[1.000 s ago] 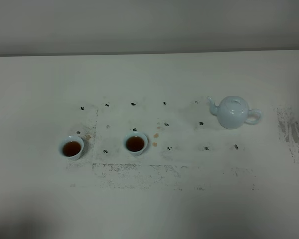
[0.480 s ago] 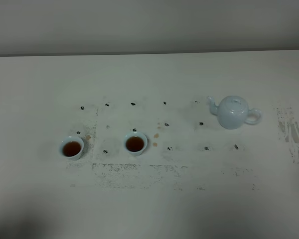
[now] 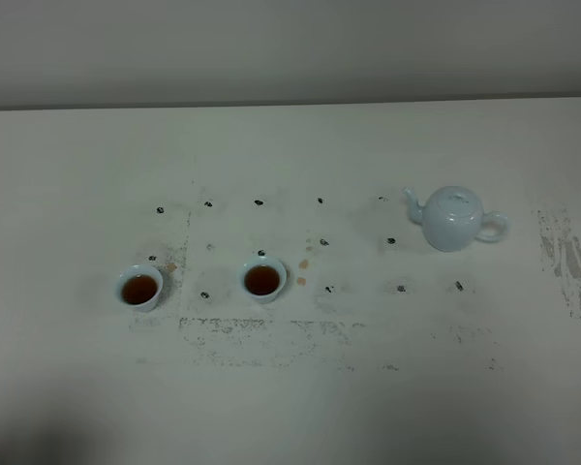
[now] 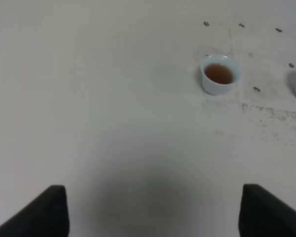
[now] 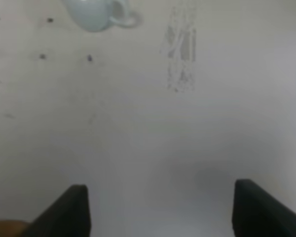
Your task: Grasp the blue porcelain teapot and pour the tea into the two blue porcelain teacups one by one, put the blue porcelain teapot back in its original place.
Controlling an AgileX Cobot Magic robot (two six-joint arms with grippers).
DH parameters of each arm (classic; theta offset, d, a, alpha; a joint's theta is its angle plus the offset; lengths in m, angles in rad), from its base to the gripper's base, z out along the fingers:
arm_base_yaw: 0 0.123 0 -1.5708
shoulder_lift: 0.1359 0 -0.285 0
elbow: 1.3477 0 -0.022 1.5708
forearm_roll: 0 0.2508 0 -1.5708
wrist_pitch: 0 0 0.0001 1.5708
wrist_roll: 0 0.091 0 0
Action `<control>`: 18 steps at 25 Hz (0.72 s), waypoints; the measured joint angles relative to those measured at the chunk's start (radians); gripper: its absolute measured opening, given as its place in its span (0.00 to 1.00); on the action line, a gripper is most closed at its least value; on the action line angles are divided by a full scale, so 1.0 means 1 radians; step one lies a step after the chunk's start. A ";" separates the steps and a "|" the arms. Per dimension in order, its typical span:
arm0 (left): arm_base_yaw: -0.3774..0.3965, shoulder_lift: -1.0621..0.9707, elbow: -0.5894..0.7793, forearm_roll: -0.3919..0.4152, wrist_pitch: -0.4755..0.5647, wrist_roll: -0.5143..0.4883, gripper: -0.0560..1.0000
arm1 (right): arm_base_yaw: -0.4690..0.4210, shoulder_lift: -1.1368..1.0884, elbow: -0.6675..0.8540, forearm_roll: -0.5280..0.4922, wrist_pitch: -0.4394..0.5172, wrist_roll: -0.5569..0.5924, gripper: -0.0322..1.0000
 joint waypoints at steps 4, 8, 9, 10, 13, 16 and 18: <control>0.000 0.000 0.000 0.000 0.000 0.000 0.69 | 0.000 -0.047 0.088 0.011 -0.070 0.002 0.59; 0.000 0.000 0.000 0.000 0.000 0.000 0.69 | 0.000 -0.068 0.101 0.011 -0.089 0.008 0.59; 0.000 0.000 0.000 0.000 0.000 0.000 0.69 | 0.000 -0.087 0.101 0.011 -0.093 0.008 0.59; 0.000 0.000 0.000 0.000 0.000 0.000 0.69 | 0.000 -0.113 0.101 0.011 -0.094 0.008 0.59; 0.000 0.000 0.000 0.000 0.000 0.000 0.69 | 0.000 -0.206 0.102 0.011 -0.095 0.008 0.59; 0.000 0.000 0.000 0.000 0.000 0.000 0.69 | 0.000 -0.229 0.102 0.011 -0.096 0.010 0.59; 0.000 0.000 0.000 0.000 0.000 0.000 0.69 | 0.000 -0.230 0.102 0.011 -0.096 0.010 0.59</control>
